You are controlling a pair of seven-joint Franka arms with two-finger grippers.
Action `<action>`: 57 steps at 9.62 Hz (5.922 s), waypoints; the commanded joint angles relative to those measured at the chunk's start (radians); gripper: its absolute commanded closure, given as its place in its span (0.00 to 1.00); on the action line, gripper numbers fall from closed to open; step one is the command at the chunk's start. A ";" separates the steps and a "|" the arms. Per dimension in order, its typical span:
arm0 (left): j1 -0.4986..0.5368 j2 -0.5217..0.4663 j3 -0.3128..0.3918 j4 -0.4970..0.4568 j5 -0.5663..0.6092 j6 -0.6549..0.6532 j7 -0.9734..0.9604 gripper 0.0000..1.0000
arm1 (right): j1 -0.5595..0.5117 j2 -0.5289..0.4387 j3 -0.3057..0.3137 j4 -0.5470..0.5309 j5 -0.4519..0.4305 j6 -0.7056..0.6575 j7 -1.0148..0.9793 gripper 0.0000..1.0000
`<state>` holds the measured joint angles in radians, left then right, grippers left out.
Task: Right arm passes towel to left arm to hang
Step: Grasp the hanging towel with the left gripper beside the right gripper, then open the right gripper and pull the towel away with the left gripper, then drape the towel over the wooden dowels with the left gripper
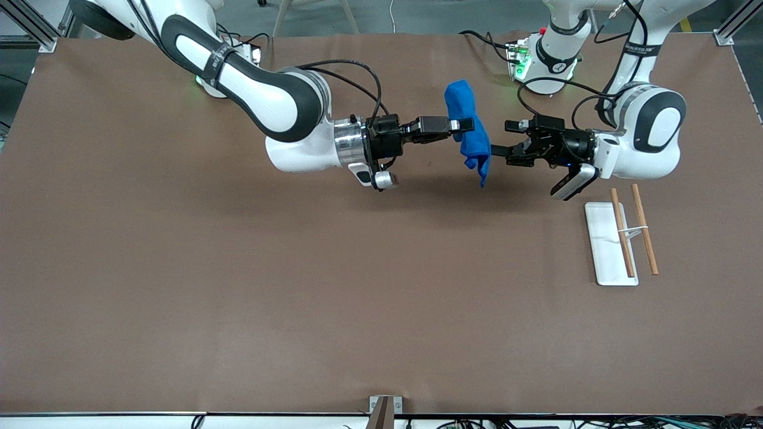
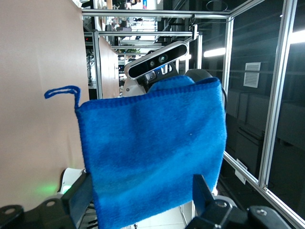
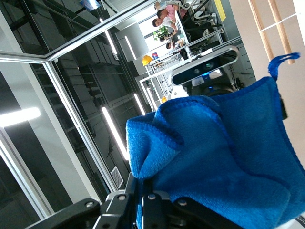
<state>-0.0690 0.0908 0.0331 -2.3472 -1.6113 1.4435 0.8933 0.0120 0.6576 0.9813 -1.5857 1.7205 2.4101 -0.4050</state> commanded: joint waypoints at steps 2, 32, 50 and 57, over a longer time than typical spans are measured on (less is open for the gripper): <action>-0.012 0.047 -0.002 -0.064 -0.085 0.000 0.117 0.10 | 0.009 -0.004 0.010 0.004 0.086 0.007 -0.032 0.99; -0.026 0.104 0.142 0.598 1.041 -0.046 -0.469 1.00 | -0.024 -0.188 -0.657 0.046 -1.557 -0.301 0.659 0.00; 0.002 0.478 0.493 0.858 1.243 0.289 -0.422 0.99 | -0.029 -0.673 -1.060 0.092 -1.742 -0.829 0.514 0.00; 0.029 0.462 0.493 0.848 1.165 0.339 -0.430 0.00 | -0.081 -0.670 -1.034 0.092 -1.742 -0.829 0.511 0.00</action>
<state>-0.0381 0.5549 0.5194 -1.4957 -0.4360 1.7750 0.4513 -0.0451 -0.0054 -0.0718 -1.4841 -0.0350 1.5733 0.1100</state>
